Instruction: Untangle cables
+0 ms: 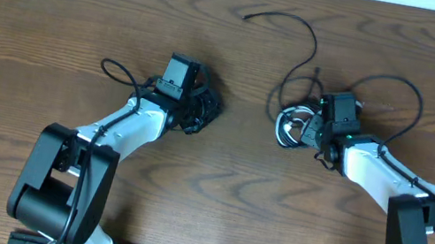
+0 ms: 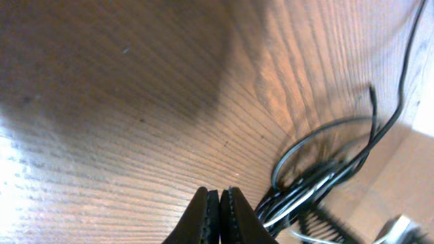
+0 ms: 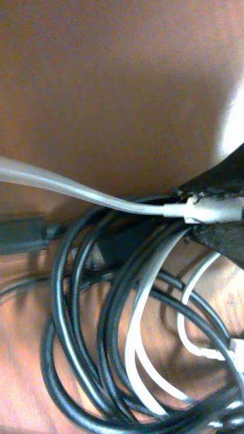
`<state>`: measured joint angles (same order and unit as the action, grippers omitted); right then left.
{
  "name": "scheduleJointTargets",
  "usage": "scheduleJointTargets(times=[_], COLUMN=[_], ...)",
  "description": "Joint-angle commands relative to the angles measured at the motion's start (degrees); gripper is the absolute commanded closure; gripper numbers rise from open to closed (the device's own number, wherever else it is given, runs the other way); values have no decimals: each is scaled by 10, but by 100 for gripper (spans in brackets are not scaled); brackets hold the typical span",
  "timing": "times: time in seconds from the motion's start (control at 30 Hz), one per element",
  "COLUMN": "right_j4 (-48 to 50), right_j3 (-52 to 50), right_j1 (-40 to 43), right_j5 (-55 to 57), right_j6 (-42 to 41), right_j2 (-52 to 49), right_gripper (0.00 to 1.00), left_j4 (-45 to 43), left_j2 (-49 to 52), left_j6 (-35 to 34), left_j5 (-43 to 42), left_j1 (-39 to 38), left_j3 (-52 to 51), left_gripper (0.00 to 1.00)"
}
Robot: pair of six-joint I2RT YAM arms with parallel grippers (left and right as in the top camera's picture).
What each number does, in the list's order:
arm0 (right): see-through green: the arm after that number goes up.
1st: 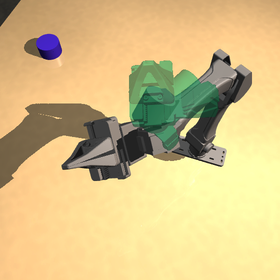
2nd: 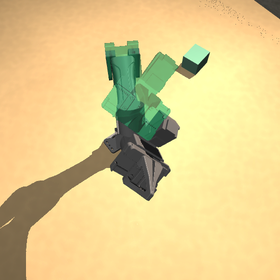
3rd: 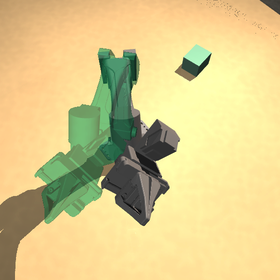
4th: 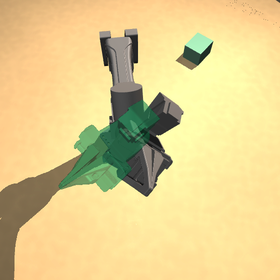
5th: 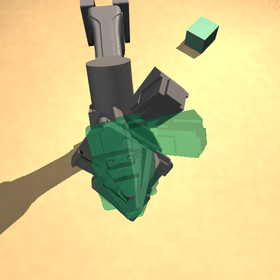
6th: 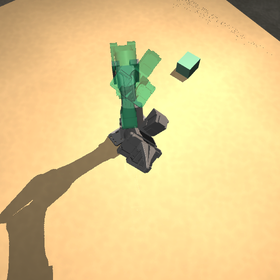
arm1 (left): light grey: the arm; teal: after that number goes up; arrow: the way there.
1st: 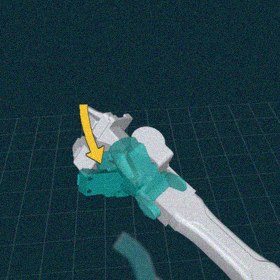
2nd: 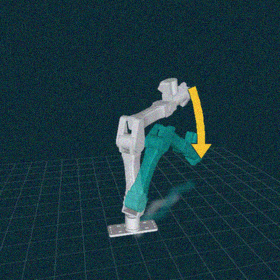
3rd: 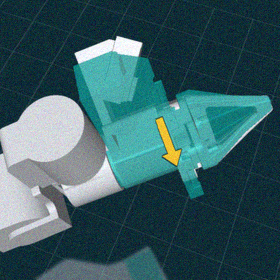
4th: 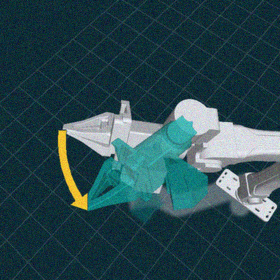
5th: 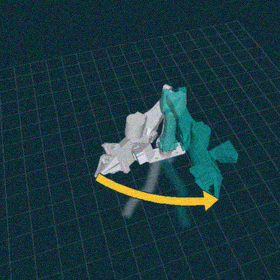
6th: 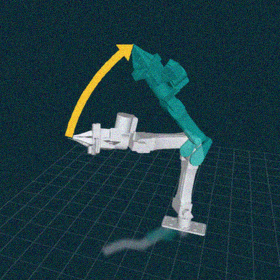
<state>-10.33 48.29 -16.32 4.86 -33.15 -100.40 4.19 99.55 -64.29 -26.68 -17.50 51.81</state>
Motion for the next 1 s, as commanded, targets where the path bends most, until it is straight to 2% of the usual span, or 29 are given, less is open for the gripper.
scheduleJointTargets(times=[0.0, 0.1, 0.2, 0.23, 0.27, 0.33, 0.37, 0.43, 0.47, 0.57, 0.67, 0.83, 0.97], right_j4=[41, 45, 17, 11, 10, 12, 22, 32, 33, 30, 17, -17, -82], right_j3=[-30, -30, -30, -30, -30, -30, -30, -27, -24, -14, -4, -1, -1], right_j1=[-3, -9, -17, -18, -18, -17, -15, -9, -5, 7, 24, 68, 104], right_j5=[-284, -416, -410, -392, -366, -320, -298, -302, -308, -323, -322, -322, -322], right_j6=[292, 382, 416, 416, 413, 385, 360, 350, 348, 343, 316, 248, 237], right_j2=[-45, -45, -45, -45, -45, -45, -45, -44, -43, -31, -6, 57, 117], right_gripper=[99, 99, 99, 94, 88, 62, 54, 40, 28, 2, 1, 1, 1], left_j4=[13, 25, 38, 44, 51, 67, 80, 94, 100, 106, 104, 106, 108], left_j2=[-21, -42, -73, -83, -95, -118, -130, -141, -143, -141, -139, -138, -136], left_j6=[137, 220, 288, 304, 324, 367, 404, 451, 470, 519, 571, 572, 572], left_j5=[1, 1, 0, 0, 0, 1, 1, 1, 1, 3, 22, 192, 233], left_j1=[2, 2, 2, 2, 0, -5, -12, -24, -31, -58, -89, -146, -175], left_j3=[-7, -7, -7, -7, -7, -7, -7, -7, -7, -7, -7, -7, -7], left_gripper=[93, 93, 92, 93, 92, 93, 92, 93, 92, 92, 92, 91, 75])
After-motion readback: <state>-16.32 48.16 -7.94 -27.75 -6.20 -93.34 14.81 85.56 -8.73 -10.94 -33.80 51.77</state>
